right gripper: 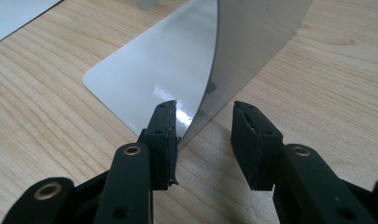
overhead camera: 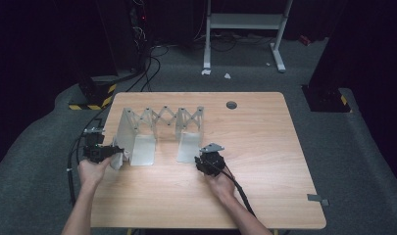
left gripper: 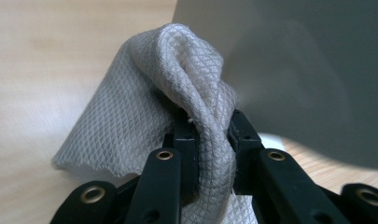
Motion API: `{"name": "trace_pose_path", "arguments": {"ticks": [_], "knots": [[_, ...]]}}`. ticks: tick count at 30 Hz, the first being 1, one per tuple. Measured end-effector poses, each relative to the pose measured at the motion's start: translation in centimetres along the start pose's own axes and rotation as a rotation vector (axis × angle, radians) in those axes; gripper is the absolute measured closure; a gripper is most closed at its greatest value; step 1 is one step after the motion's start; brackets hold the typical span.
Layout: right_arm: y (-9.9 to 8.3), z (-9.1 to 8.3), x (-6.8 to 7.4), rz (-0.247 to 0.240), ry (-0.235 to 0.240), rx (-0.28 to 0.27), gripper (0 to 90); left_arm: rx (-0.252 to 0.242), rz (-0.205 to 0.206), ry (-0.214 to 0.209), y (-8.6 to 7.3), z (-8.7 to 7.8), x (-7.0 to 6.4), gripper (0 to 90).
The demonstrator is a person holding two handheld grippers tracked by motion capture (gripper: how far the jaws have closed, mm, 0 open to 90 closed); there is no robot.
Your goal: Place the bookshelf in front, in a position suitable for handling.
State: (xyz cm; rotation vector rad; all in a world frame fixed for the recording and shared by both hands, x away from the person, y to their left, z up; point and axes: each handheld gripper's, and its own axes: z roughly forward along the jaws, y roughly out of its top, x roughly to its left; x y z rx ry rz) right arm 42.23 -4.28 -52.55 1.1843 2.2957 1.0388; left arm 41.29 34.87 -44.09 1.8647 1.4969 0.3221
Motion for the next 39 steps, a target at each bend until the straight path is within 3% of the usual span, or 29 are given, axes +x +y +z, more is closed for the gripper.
{"name": "trace_pose_path", "arguments": {"ticks": [3,8,14,18,23,26,29,31,33,39], "knots": [[0.0,0.0,0.0,-0.004,-0.001,-0.001,60.9,-0.040,0.041,0.010,1.3,-1.3,-0.9,76.8],[0.0,0.0,0.0,-0.005,0.000,-0.001,60.9,-0.139,0.031,-0.032,2.0,-3.3,-1.3,76.6],[0.0,0.0,0.0,-0.006,0.000,0.000,60.9,-0.125,0.073,-0.005,2.8,-4.9,-2.2,76.5],[0.0,0.0,0.0,-0.006,0.001,0.000,60.8,-0.066,0.069,0.025,2.6,-3.3,-2.1,76.5],[0.0,0.0,0.0,-0.006,0.001,0.000,60.8,0.054,0.060,0.053,1.2,0.7,-1.7,76.5],[0.0,0.0,0.0,-0.006,0.000,0.000,60.8,0.088,0.023,0.037,0.1,2.7,-1.3,76.5],[0.0,0.0,0.0,-0.006,0.001,0.000,60.6,0.089,-0.028,0.003,-0.7,3.4,-0.9,76.5],[0.0,0.0,0.0,-0.007,0.000,0.000,60.6,0.079,-0.035,-0.011,-0.4,2.9,-1.0,76.5],[0.0,0.0,0.0,-0.007,0.000,0.000,60.5,0.045,-0.012,-0.015,0.3,1.7,-1.5,76.5],[0.0,0.0,0.0,-0.008,-0.001,0.001,60.5,-0.056,0.101,0.004,3.0,-2.5,-4.1,76.6]]}}
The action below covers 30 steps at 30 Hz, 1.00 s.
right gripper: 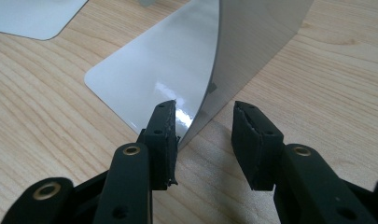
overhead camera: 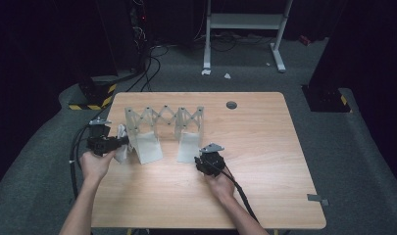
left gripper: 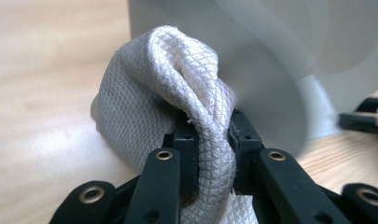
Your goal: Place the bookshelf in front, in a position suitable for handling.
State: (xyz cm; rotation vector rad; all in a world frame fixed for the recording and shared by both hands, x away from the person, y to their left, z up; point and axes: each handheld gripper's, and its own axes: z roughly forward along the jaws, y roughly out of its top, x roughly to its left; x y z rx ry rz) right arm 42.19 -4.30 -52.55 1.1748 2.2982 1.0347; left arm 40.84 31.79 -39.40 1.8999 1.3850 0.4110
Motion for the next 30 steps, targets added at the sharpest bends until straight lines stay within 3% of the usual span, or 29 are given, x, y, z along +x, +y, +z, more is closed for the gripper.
{"name": "trace_pose_path", "arguments": {"ticks": [2,5,13,16,19,26,30], "knots": [[0.0,0.0,0.0,0.000,0.000,0.000,60.5,-0.014,0.010,0.001,0.5,-0.6,-0.3,76.6],[0.0,0.0,0.0,0.000,0.000,0.000,60.4,-0.011,-0.015,-0.011,0.4,0.0,0.1,76.7],[0.0,0.0,0.0,-0.001,0.003,0.001,59.9,0.184,-0.092,0.004,-3.6,6.2,1.4,76.6],[0.0,0.0,0.0,0.000,0.003,0.000,59.9,0.219,-0.108,0.002,-4.6,7.3,1.5,76.6],[0.0,0.0,0.0,0.000,0.003,0.000,59.8,0.202,-0.095,-0.002,-4.2,6.5,1.2,76.6],[0.0,0.0,0.0,-0.001,0.003,0.000,59.8,0.074,-0.015,-0.003,-0.1,1.1,-0.3,76.6],[0.0,0.0,0.0,0.000,0.006,0.000,59.4,0.034,-0.004,0.017,1.9,0.4,-0.1,76.4]]}}
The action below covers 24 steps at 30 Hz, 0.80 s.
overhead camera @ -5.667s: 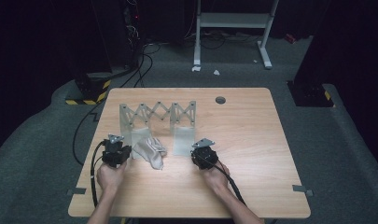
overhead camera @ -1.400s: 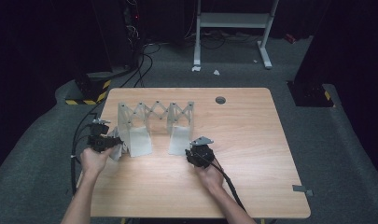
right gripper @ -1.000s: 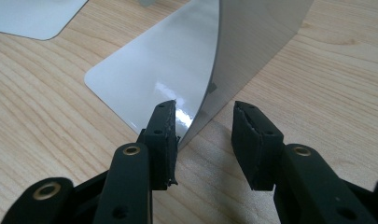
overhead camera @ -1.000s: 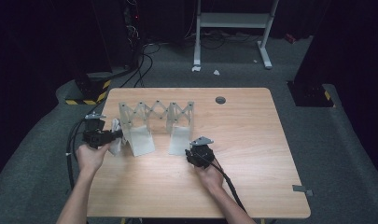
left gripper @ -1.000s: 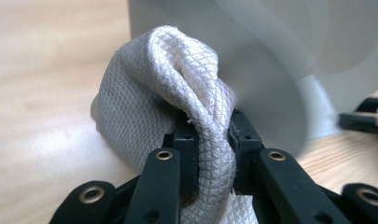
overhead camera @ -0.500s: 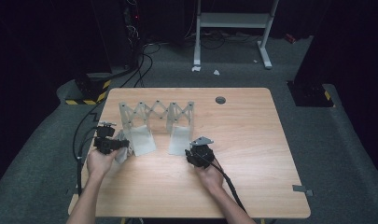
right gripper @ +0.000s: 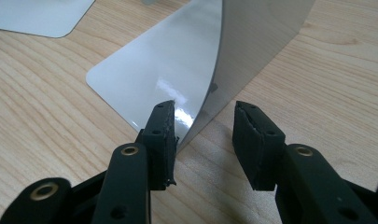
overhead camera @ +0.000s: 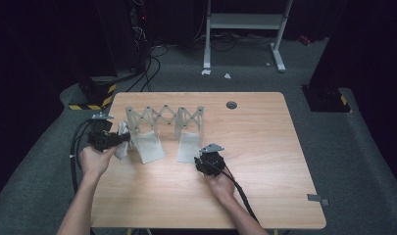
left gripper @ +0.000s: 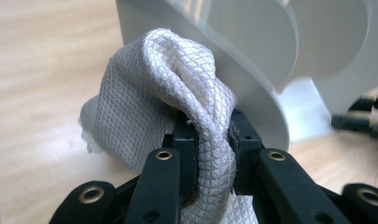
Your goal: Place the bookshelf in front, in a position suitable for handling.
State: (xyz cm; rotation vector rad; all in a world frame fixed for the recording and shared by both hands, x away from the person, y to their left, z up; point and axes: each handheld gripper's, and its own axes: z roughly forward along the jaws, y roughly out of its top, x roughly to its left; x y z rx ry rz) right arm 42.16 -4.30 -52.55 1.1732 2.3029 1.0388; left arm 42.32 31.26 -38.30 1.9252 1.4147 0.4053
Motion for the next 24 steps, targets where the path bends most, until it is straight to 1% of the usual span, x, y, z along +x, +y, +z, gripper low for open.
{"name": "trace_pose_path", "arguments": {"ticks": [2,3,4,6,8,11,13,14,15,17,19,20,24], "knots": [[0.0,0.0,0.0,0.001,0.001,0.000,59.3,-0.014,-0.029,0.000,0.4,0.5,0.7,76.4],[0.0,0.0,0.0,0.001,0.002,0.000,59.3,-0.013,-0.048,-0.001,0.5,0.9,1.1,76.4],[0.0,0.0,0.0,0.001,0.002,0.000,59.3,-0.003,-0.061,0.001,0.4,1.5,1.5,76.4],[0.0,0.0,0.0,0.000,0.002,-0.001,59.3,0.038,-0.080,0.013,0.1,2.9,2.0,76.4],[0.0,0.0,0.0,0.001,0.002,0.000,59.3,0.074,-0.084,0.023,-0.5,4.3,2.3,76.4],[0.0,0.0,0.0,0.000,0.002,-0.001,59.3,0.113,-0.108,0.010,-1.4,5.5,2.7,76.4],[0.0,0.0,0.0,0.000,0.001,-0.001,59.3,0.142,-0.111,0.002,-1.8,6.1,2.9,76.3],[0.0,0.0,0.0,0.000,0.001,0.000,59.3,0.147,-0.120,-0.003,-1.7,6.2,2.9,76.3],[0.0,0.0,0.0,-0.001,0.000,-0.001,59.3,0.147,-0.123,-0.007,-1.6,6.1,3.0,76.4],[0.0,0.0,0.0,-0.001,0.001,-0.001,59.3,0.137,-0.115,-0.004,-1.1,5.6,2.9,76.4],[0.0,0.0,0.0,-0.001,0.001,-0.001,59.3,0.109,-0.102,0.001,-0.3,4.6,2.8,76.4],[0.0,0.0,0.0,0.000,0.001,-0.001,59.3,0.094,-0.087,0.006,0.2,4.1,2.7,76.4],[0.0,0.0,0.0,0.002,0.002,0.001,59.3,0.015,-0.058,0.014,2.2,1.8,2.6,76.4]]}}
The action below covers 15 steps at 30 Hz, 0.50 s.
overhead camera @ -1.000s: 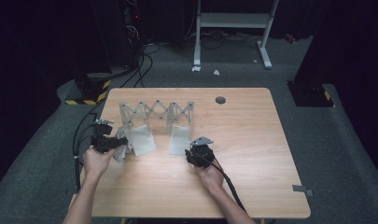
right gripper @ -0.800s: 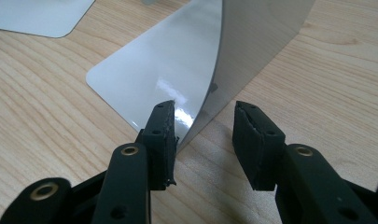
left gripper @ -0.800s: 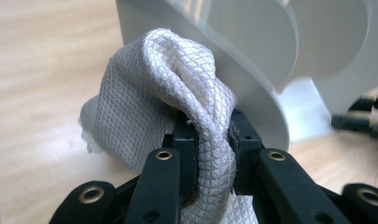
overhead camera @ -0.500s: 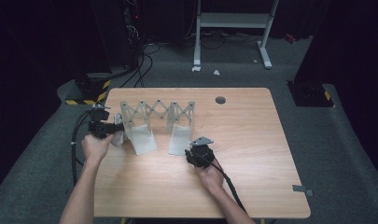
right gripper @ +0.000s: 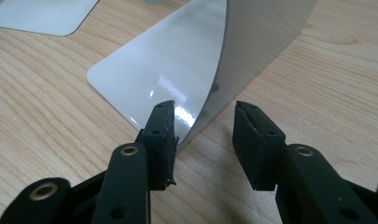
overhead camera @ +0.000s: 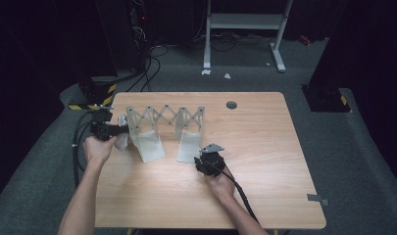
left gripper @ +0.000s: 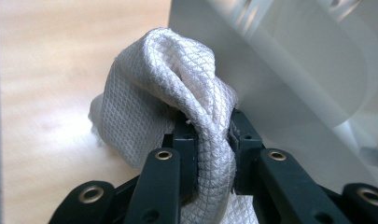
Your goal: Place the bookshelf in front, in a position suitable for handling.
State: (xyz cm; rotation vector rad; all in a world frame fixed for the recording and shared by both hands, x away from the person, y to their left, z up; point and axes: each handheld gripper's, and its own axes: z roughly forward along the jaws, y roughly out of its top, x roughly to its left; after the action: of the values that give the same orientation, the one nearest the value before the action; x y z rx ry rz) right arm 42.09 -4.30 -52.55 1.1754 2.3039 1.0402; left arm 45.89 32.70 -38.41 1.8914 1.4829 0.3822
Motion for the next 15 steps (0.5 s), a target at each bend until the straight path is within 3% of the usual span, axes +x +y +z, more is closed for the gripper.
{"name": "trace_pose_path", "arguments": {"ticks": [3,5,9,15], "knots": [[0.0,0.0,0.0,0.001,0.000,0.000,59.3,-0.013,0.045,0.031,1.6,-0.9,0.0,76.3],[0.0,0.0,0.0,0.001,0.000,0.000,59.3,-0.015,0.043,0.043,2.5,-0.8,0.1,76.2],[0.0,0.0,0.0,0.001,0.000,0.000,59.5,-0.016,-0.006,0.022,2.8,0.6,1.1,76.2],[0.0,0.0,0.0,0.001,0.001,0.000,59.5,0.068,-0.072,0.016,0.8,4.0,2.1,76.0]]}}
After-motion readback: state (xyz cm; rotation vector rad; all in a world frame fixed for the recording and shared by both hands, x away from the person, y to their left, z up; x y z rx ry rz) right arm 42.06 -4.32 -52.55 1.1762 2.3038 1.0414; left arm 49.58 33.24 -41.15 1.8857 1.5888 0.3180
